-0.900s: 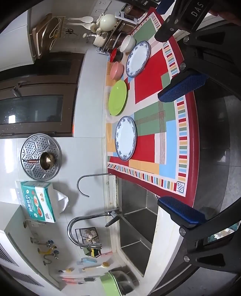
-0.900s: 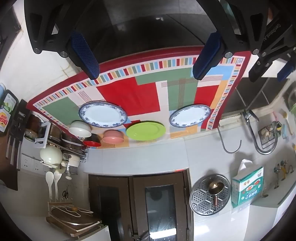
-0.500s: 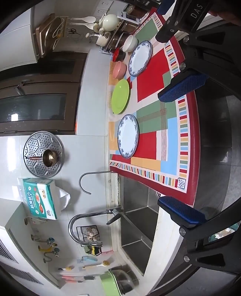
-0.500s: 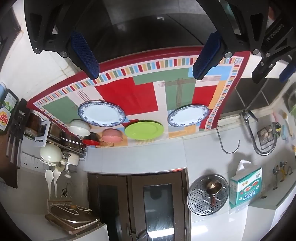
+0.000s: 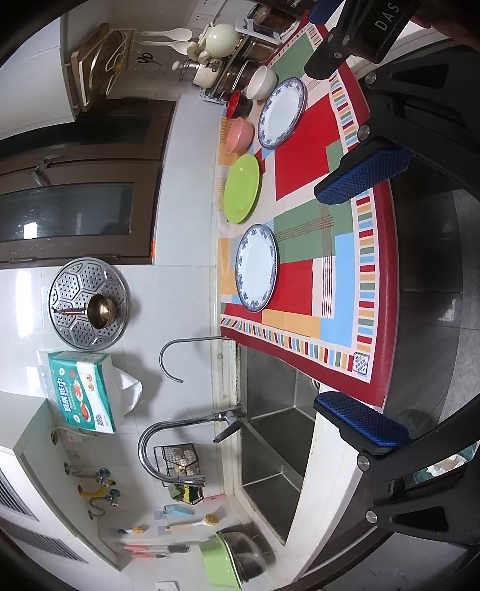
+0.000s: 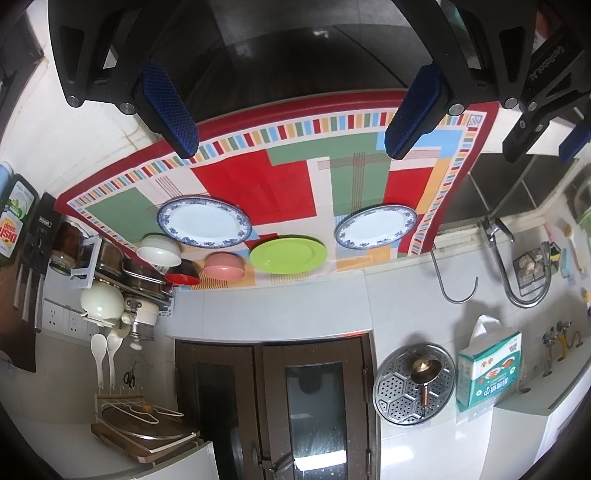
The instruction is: Organize plates and bowls
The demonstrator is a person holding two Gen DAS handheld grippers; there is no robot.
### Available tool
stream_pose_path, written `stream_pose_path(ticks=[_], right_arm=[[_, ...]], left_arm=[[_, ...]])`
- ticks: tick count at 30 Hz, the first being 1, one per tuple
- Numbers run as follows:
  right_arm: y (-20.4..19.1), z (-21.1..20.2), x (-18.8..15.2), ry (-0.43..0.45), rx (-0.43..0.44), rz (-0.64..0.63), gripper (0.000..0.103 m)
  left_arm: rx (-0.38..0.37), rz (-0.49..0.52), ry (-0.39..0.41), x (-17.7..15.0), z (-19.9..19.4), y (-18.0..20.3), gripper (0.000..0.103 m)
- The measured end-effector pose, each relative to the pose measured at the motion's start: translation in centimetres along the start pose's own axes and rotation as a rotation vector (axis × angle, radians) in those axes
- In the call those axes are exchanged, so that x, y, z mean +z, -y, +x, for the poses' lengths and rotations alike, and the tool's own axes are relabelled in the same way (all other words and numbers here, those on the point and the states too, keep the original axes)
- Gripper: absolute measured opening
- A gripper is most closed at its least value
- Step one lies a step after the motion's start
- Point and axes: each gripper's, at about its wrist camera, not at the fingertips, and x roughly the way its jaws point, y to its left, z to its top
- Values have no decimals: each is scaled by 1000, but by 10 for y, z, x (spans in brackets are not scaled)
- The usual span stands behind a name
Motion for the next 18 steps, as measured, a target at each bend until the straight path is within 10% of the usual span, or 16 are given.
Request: stream_pose_path(ticks=[18], right_arm=[[20,10,9,0,19,-12,102]], left_arm=[[12,7,-12,4,3,22,103]])
